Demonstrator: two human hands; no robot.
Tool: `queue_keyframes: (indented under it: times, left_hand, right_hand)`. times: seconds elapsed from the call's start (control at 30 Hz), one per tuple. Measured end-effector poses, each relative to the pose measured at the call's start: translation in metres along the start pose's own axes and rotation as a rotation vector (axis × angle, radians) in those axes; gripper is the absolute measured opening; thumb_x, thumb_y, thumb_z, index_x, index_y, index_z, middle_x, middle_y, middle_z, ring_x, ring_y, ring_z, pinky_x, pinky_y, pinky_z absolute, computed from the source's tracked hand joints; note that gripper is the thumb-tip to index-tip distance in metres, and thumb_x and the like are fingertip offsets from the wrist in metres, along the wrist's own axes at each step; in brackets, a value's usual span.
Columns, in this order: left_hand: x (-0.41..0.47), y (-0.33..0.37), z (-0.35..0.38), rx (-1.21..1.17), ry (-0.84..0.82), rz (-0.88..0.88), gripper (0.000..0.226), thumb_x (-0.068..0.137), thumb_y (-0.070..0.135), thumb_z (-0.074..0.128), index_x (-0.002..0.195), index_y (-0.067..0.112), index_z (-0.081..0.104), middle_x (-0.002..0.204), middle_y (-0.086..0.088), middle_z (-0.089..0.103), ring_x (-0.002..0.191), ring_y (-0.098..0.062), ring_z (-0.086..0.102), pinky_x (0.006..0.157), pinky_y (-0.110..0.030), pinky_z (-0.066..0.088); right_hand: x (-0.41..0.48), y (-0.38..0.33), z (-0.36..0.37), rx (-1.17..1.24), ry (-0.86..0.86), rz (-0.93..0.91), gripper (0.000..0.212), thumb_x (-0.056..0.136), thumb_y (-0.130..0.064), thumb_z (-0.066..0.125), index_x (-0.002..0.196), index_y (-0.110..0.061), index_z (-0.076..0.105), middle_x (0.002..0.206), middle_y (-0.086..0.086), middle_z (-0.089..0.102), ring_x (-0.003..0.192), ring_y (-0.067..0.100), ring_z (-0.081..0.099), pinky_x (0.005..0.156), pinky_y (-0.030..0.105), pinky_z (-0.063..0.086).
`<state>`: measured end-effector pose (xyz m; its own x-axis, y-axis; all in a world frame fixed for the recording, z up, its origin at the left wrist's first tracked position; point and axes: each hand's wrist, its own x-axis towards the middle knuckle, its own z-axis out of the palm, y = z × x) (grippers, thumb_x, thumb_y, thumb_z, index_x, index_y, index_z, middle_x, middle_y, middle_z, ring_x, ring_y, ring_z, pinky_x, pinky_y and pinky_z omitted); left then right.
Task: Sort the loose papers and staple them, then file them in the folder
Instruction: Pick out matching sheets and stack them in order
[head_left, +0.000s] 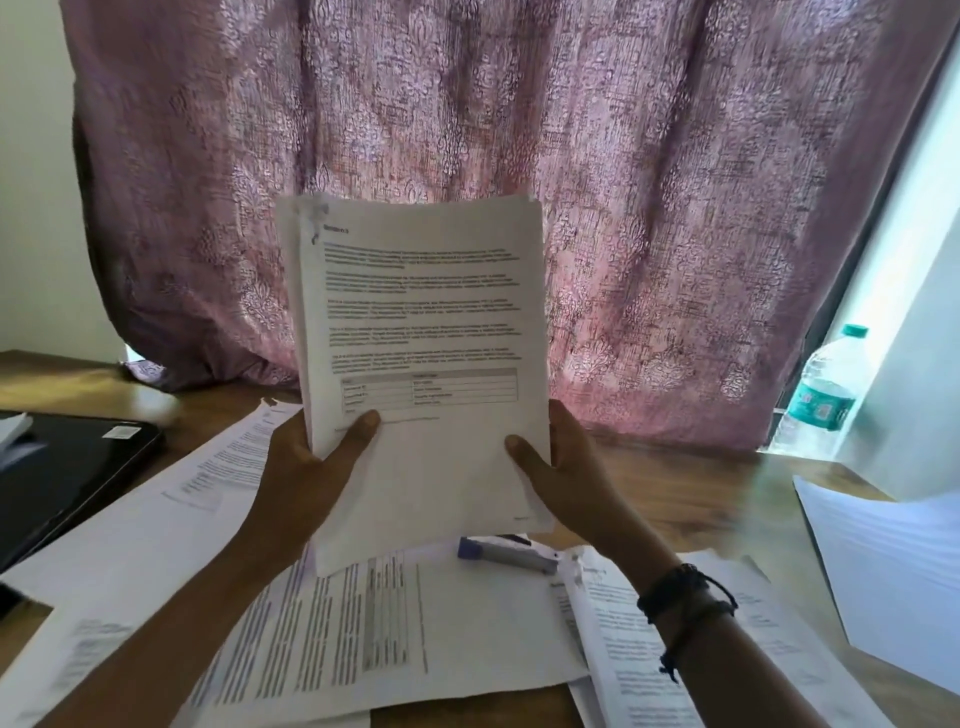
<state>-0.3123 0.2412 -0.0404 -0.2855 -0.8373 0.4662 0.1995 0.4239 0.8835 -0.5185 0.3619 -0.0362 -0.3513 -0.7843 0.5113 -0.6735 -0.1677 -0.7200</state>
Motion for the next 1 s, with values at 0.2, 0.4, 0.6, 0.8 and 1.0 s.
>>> queue_keyframes:
  times: [0.2, 0.4, 0.6, 0.8, 1.0]
  left_hand:
    - [0.005, -0.006, -0.007, -0.071, 0.024, -0.046, 0.017, 0.088, 0.019, 0.066, 0.096, 0.034, 0.064, 0.086, 0.026, 0.068, 0.083, 0.011, 0.064, 0.073, -0.015, 0.049]
    - [0.008, -0.001, -0.006, -0.235, 0.144, -0.123, 0.021, 0.089, 0.011, 0.065, 0.106, 0.023, 0.060, 0.092, 0.017, 0.066, 0.072, 0.009, 0.064, 0.071, -0.016, 0.049]
    - [0.005, -0.005, 0.000, -0.234, 0.049, -0.182, 0.035, 0.090, 0.009, 0.062, 0.124, 0.017, 0.057, 0.107, 0.004, 0.063, 0.070, 0.011, 0.062, 0.059, -0.005, 0.047]
    - [0.000, -0.007, 0.000, -0.197, -0.053, -0.204, 0.030, 0.090, 0.013, 0.062, 0.119, 0.023, 0.058, 0.102, 0.008, 0.067, 0.079, 0.004, 0.063, 0.071, -0.017, 0.045]
    - [0.000, -0.007, -0.002, -0.216, -0.084, -0.237, 0.031, 0.090, 0.011, 0.062, 0.120, 0.018, 0.060, 0.106, 0.003, 0.065, 0.089, -0.004, 0.062, 0.074, -0.020, 0.048]
  right_hand:
    - [-0.002, -0.009, -0.002, 0.060, -0.043, 0.106, 0.033, 0.092, -0.008, 0.062, 0.122, -0.009, 0.048, 0.106, -0.005, 0.063, 0.090, -0.001, 0.064, 0.075, 0.018, 0.057]
    - [0.003, -0.017, -0.057, -0.116, -0.133, 0.364, 0.040, 0.084, -0.020, 0.074, 0.118, -0.009, 0.055, 0.105, 0.006, 0.065, 0.086, 0.020, 0.069, 0.072, 0.040, 0.061]
    - [-0.012, -0.028, -0.104, -0.772, -0.816, 0.507, 0.053, 0.072, -0.046, 0.080, 0.120, -0.033, 0.062, 0.122, -0.015, 0.057, 0.099, -0.001, 0.053, 0.092, 0.025, 0.043]
    - [-0.023, -0.018, -0.086, -0.917, -0.977, 0.565, 0.048, 0.069, -0.038, 0.085, 0.109, -0.025, 0.062, 0.125, -0.005, 0.056, 0.115, 0.018, 0.053, 0.099, 0.034, 0.044]
    - [-0.020, -0.018, -0.085, -0.902, -0.958, 0.571, 0.057, 0.068, -0.038, 0.086, 0.115, -0.024, 0.057, 0.112, -0.006, 0.058, 0.100, 0.014, 0.054, 0.089, 0.028, 0.044]
